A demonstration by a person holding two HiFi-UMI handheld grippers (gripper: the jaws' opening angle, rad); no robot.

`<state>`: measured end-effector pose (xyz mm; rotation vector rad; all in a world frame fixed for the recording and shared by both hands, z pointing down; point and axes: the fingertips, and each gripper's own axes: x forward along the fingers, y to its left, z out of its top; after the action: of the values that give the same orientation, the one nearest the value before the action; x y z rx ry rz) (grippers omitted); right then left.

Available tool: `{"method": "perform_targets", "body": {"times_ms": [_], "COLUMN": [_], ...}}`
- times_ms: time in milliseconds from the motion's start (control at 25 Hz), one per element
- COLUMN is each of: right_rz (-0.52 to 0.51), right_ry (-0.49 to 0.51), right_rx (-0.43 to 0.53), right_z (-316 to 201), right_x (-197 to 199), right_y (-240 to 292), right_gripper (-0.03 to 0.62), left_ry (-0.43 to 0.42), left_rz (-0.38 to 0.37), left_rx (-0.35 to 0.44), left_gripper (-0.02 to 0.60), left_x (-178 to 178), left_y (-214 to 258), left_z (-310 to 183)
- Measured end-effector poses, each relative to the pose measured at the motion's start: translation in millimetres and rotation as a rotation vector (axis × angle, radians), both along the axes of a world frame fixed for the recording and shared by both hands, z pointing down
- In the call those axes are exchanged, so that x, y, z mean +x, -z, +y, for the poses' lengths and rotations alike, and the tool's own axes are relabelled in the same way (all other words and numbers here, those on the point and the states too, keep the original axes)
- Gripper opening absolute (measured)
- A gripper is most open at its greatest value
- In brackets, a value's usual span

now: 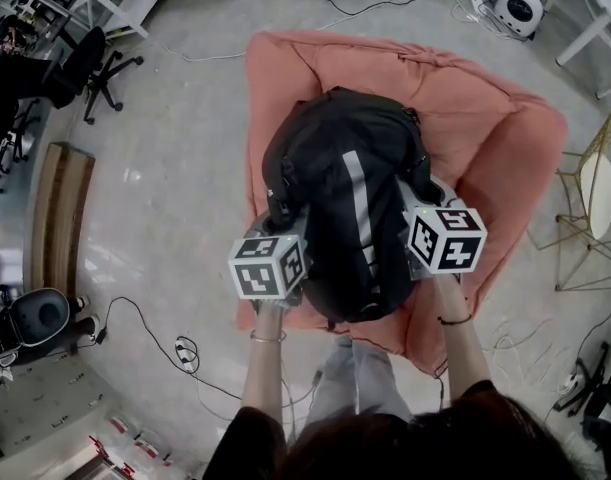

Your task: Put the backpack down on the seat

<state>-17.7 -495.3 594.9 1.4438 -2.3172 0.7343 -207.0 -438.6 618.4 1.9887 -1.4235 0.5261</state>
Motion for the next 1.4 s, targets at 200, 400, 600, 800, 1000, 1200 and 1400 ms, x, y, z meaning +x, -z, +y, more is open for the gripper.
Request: {"method": "perform_targets", "body": {"times_ms": [200,400,600,800,1000,1200,1400], "right_rz": [0.011,0.022,0.031,0.017,0.003,-0.028,-0.033], "right_ry": [0.001,-0.002,-0.024,-0.029,-0.047,-0.072,-0.110], "right_rx": [-0.012,-0.025,-0.039,-0.046,-0.055,-0.063,-0.018], "right_z": [-13,-25,-34,-35,-36,-37,-36], "right_x": [-2,-1,-2,-3,-1,1,5], "right_y": [-6,-14,-21,-24,-25,-25,-18], "right_gripper": [0.077,0.081,0.104,0.121,0.146,0.202,0.241], "left_ry": [0.008,0.027,0.051,0.078,0.115,0.143,0.159], "left_rz": [0.004,0.004,-0.009,-0.014,-0.022,-0.044,-0.077], "left_rx": [-0.016,-0.030,-0.048,-0.060,-0.069,-0.062,-0.052], "left_gripper": [0.109,0.126,0.146,0.172,0.215,0.299,0.336], "left_x": [-4,-6,-12,-16,-20,-25,-29], "left_y": [-5,-11,-18,-23,-26,-27,-24], "left_z": [-10,-21,-27,-28,-29,-29,-22]}}
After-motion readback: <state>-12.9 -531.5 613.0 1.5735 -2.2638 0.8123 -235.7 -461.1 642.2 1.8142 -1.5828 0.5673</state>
